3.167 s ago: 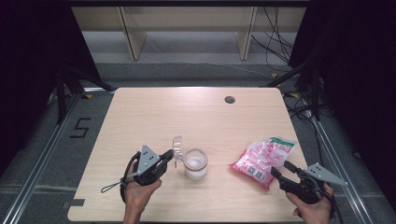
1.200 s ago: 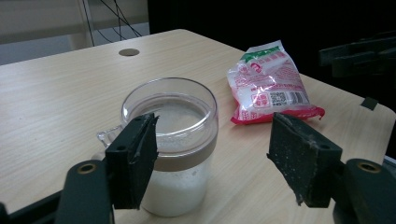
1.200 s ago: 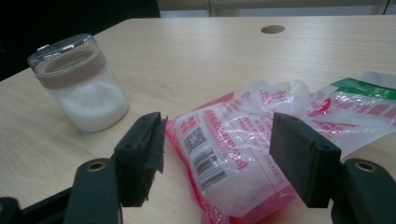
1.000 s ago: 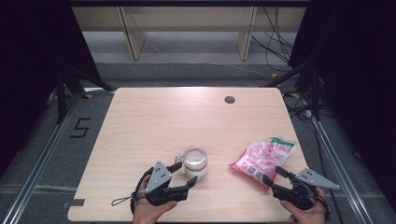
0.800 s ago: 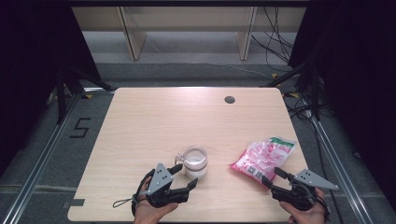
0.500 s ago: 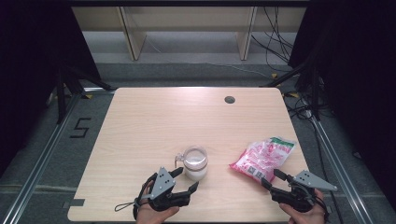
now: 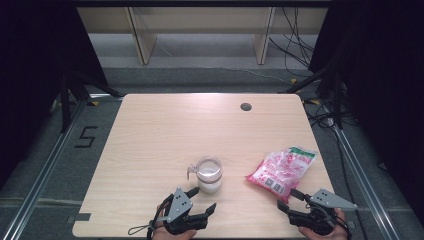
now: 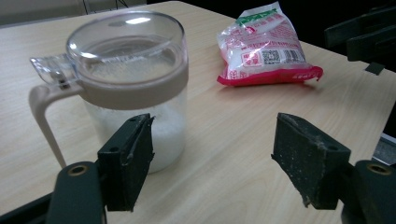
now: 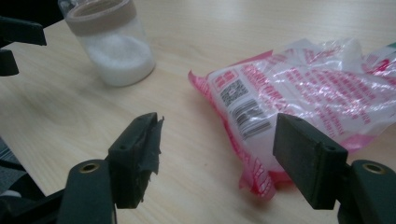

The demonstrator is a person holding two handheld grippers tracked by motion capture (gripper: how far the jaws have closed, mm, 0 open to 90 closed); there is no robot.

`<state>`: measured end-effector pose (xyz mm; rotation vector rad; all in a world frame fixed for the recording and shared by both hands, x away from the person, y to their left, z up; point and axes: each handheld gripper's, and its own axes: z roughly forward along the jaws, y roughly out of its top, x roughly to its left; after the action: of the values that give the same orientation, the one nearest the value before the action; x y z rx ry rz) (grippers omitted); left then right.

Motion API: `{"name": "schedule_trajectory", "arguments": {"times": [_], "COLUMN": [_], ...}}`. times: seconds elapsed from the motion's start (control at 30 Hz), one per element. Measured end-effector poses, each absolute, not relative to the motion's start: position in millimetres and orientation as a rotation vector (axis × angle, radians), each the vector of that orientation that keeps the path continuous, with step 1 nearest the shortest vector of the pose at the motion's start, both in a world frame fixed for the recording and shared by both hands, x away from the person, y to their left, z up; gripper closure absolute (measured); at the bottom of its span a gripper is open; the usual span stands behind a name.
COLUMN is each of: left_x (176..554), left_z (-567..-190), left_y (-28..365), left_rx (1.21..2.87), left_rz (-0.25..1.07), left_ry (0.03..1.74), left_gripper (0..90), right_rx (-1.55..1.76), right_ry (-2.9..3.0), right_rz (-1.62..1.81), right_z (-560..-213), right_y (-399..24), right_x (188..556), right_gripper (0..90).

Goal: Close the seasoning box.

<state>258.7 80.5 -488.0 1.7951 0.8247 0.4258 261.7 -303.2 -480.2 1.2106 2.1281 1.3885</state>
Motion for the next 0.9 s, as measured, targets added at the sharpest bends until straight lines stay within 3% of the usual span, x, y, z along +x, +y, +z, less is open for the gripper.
{"name": "schedule_trajectory", "arguments": {"times": [0.3, 0.37, 0.9], "left_x": [253, 252, 253], "left_z": [-501, -501, -509], "left_y": [77, 77, 77], "left_rx": [1.794, 1.814, 1.881], "left_rz": [0.409, 0.425, 0.432], "left_ry": [0.831, 0.849, 0.838], "left_gripper": [24.4, 24.1, 21.5], "right_rx": [1.226, 1.221, 1.187], "right_ry": [2.193, 2.197, 2.279], "right_rz": [1.332, 1.320, 1.271], "right_z": [-486, -488, -494], "right_y": [-299, -299, -297], "right_x": [253, 252, 241], "right_gripper": [28.5, 23.0, 21.0]}}
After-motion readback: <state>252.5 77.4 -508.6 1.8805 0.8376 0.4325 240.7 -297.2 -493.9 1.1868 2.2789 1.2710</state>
